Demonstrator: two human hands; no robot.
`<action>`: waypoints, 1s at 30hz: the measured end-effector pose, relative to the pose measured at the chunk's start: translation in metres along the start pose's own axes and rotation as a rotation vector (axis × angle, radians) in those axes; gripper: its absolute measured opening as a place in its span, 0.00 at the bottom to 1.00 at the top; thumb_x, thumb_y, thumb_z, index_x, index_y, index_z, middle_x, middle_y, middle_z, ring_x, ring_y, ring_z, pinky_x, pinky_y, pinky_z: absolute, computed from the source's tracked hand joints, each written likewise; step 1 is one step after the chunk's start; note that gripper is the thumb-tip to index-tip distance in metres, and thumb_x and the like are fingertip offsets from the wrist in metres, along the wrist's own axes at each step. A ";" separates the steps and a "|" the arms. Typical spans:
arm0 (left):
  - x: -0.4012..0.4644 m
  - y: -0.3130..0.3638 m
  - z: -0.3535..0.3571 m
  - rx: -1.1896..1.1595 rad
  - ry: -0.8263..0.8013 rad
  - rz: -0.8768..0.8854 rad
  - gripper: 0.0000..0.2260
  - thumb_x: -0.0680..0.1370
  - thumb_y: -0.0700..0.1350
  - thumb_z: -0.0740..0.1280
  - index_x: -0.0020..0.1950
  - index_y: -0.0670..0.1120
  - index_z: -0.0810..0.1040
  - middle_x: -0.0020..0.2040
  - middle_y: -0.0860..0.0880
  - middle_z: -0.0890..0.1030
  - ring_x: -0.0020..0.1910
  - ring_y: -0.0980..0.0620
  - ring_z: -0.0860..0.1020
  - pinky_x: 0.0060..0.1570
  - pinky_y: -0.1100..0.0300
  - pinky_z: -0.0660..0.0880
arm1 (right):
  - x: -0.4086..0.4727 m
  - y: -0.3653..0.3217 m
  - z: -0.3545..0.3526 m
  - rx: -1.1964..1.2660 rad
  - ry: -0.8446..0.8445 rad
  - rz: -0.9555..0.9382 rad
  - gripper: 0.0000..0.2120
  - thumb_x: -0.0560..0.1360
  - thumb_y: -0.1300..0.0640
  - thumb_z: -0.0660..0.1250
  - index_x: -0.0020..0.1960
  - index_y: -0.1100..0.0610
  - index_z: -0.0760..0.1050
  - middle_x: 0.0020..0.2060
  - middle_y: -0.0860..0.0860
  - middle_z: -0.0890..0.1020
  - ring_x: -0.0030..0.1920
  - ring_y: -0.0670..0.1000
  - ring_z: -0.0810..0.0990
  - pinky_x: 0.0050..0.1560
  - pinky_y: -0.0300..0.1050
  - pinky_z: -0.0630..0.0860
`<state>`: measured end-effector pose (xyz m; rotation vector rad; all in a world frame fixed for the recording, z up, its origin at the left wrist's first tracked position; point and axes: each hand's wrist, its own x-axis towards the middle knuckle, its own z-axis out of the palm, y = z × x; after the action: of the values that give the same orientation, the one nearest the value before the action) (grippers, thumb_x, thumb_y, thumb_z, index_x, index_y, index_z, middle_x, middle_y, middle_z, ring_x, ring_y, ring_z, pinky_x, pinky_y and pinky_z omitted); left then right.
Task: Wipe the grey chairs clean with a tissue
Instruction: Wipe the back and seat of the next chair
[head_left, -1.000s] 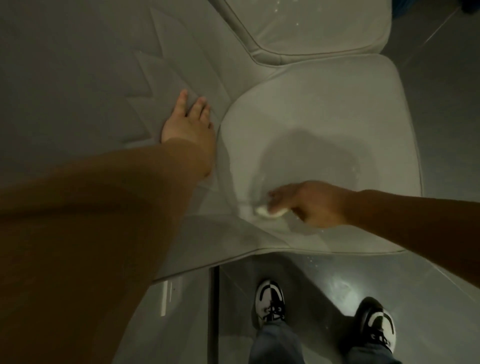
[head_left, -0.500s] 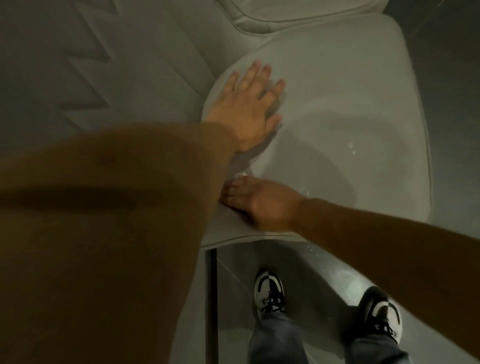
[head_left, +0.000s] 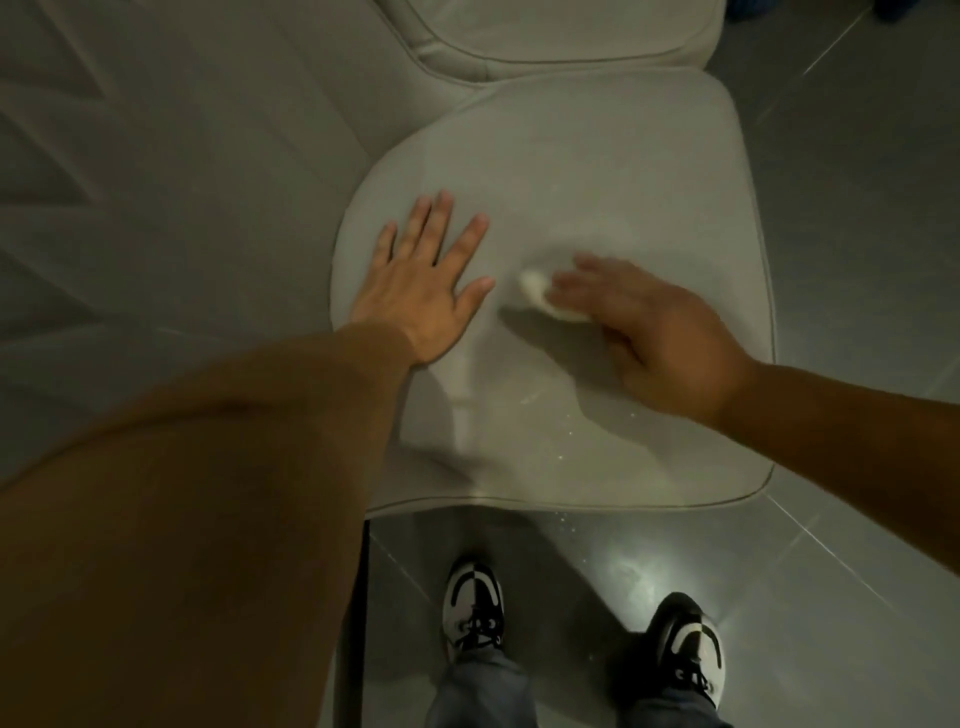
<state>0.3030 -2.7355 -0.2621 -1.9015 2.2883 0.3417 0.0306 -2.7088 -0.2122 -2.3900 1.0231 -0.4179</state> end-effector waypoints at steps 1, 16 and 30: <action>0.000 0.000 0.002 -0.001 0.012 -0.008 0.30 0.81 0.67 0.42 0.82 0.61 0.40 0.83 0.49 0.37 0.81 0.49 0.37 0.79 0.46 0.38 | 0.005 -0.001 0.005 0.009 0.070 0.115 0.24 0.76 0.56 0.55 0.71 0.56 0.71 0.70 0.55 0.72 0.74 0.57 0.65 0.74 0.52 0.60; 0.001 0.000 0.017 -0.006 0.118 -0.132 0.31 0.79 0.65 0.45 0.82 0.60 0.46 0.84 0.48 0.44 0.82 0.46 0.42 0.79 0.42 0.41 | -0.084 -0.033 0.039 -0.094 -0.270 -0.293 0.23 0.74 0.64 0.60 0.68 0.55 0.75 0.69 0.52 0.74 0.73 0.55 0.68 0.70 0.55 0.68; 0.001 -0.002 0.014 -0.019 0.117 -0.120 0.30 0.81 0.62 0.48 0.83 0.59 0.50 0.84 0.47 0.47 0.82 0.45 0.44 0.79 0.42 0.42 | -0.082 -0.054 0.065 -0.154 -0.376 -0.349 0.26 0.72 0.64 0.65 0.69 0.54 0.74 0.71 0.52 0.71 0.75 0.54 0.64 0.74 0.54 0.62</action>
<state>0.3040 -2.7332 -0.2764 -2.1095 2.2354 0.2441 0.0372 -2.5949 -0.2421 -2.6554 0.4876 0.0002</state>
